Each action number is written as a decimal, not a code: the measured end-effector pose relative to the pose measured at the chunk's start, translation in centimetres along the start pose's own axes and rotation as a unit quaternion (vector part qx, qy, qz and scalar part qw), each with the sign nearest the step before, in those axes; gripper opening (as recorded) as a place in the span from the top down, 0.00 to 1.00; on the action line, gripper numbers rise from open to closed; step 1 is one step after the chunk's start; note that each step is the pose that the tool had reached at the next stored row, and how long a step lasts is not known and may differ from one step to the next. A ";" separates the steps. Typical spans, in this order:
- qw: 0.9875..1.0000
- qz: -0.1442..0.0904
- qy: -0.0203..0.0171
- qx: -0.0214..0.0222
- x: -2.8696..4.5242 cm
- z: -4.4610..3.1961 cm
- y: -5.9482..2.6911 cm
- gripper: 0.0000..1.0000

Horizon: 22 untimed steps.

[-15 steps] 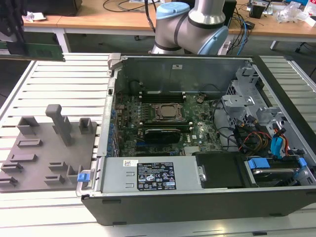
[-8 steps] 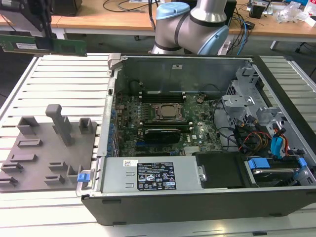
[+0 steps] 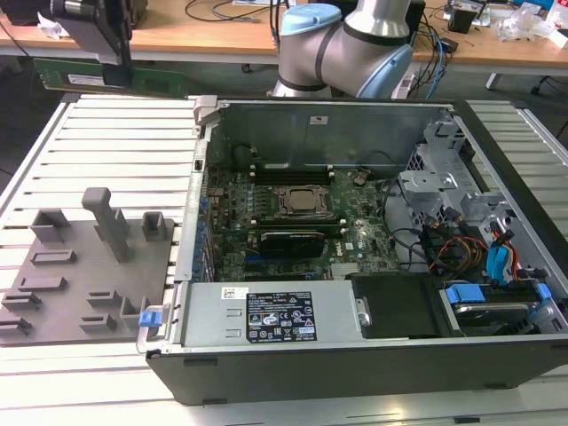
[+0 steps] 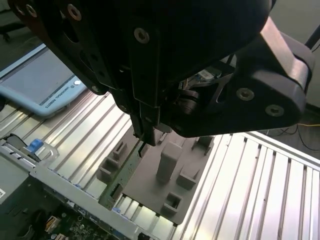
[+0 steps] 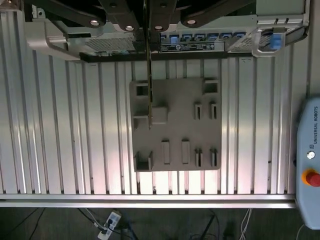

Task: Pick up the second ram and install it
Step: 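Pick up the second ram and move it above second insertion slot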

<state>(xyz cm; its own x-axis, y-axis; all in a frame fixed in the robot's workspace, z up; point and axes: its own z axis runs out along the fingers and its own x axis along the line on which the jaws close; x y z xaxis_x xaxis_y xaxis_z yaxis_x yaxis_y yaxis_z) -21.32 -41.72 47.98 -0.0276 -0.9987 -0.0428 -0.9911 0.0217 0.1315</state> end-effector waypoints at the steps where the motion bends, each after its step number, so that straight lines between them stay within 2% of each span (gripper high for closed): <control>1: 1.000 0.000 0.000 -0.002 -0.18 0.00 -0.49 0.86; 3: 1.000 0.000 0.000 -0.006 -0.62 -0.01 -1.84 0.86; 6: 1.000 0.001 0.000 -0.011 -1.03 0.01 -3.27 0.86; 11: 1.000 0.001 0.000 -0.017 -1.55 0.08 -4.82 0.86; 14: 1.000 0.001 0.000 -0.023 -2.04 0.31 -6.24 0.86; 16: 1.000 0.001 0.000 -0.025 -2.17 0.40 -6.75 0.86; 20: 1.000 0.001 0.000 -0.025 -2.18 0.40 -6.82 0.86; 21: 1.000 0.001 0.000 -0.021 -2.18 0.41 -6.83 0.86; 22: 1.000 0.001 0.000 -0.012 -2.18 0.42 -6.83 0.86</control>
<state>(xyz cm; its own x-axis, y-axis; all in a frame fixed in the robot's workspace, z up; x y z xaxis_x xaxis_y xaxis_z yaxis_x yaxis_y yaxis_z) -14.55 -39.67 46.76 -0.0286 -0.9987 -0.0417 -0.9875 0.0218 0.1560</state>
